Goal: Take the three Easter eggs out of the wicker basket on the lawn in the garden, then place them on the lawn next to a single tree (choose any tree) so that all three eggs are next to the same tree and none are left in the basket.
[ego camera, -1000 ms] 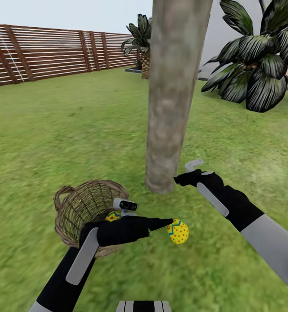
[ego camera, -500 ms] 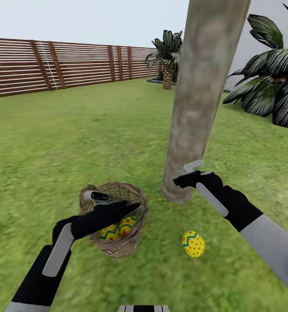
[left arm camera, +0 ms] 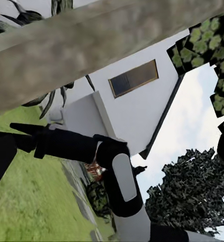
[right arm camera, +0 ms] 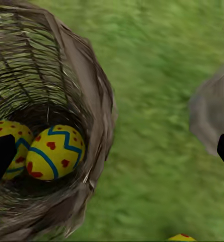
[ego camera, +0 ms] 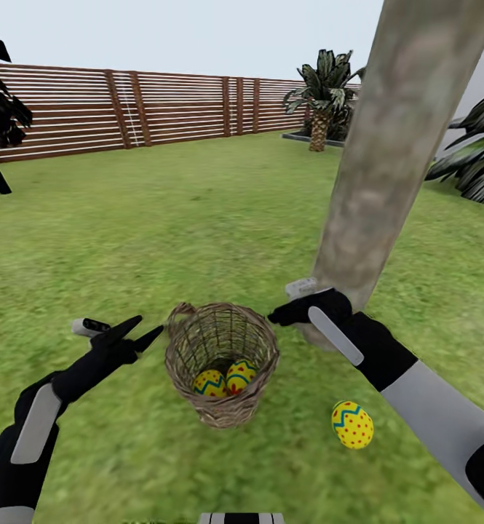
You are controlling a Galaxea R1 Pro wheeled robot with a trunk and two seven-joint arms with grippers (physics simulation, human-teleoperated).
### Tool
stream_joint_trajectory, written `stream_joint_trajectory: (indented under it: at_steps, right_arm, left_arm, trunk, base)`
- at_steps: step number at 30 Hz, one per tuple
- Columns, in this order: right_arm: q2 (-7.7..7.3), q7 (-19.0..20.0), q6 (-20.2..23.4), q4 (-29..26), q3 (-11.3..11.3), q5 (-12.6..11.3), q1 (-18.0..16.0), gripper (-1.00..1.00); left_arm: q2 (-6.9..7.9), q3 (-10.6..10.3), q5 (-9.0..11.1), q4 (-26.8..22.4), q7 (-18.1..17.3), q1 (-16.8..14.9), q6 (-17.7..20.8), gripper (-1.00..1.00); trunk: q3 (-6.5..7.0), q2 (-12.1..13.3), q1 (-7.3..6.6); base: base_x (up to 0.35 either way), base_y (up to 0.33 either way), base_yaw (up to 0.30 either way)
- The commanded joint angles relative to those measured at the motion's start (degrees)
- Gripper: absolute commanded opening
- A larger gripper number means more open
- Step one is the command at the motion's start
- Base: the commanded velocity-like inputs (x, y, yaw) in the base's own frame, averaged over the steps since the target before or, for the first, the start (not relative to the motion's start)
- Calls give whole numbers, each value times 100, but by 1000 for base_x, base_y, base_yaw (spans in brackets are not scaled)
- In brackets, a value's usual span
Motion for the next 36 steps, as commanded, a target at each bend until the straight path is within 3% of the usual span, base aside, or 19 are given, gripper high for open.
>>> stream_joint_trajectory:
  at_steps: [1,6,17,24,36]
  right_arm:
    - [41,-59,61,-26,27,-83,2,100]
    - [168,-62,138,-50,106,-125,27,100]
    - [179,-67,142,-45,116,-131,58,100]
    - [184,-62,130,-21,117,-141,58,100]
    - [186,-59,163,-1,126,-143,58,100]
  left_arm:
    - [5,33,2,25,-16,-4,23,100]
    - [22,130,-1,62,-20,-3,24,100]
    - [15,209,1,66,-20,-3,18,100]
    - [15,210,3,67,-20,-3,28,100]
    - [15,210,-5,124,-20,-3,30,100]
  trunk:
    - [-5,-2,-1]
    - [-5,-2,-1]
    - [-8,-2,-1]
    - [-9,-2,-1]
    - [-9,-2,-1]
  base:
    - [0,0,292]
    - [0,0,292]
    - [0,0,274]
    - [29,0,30]
    - [259,36,1]
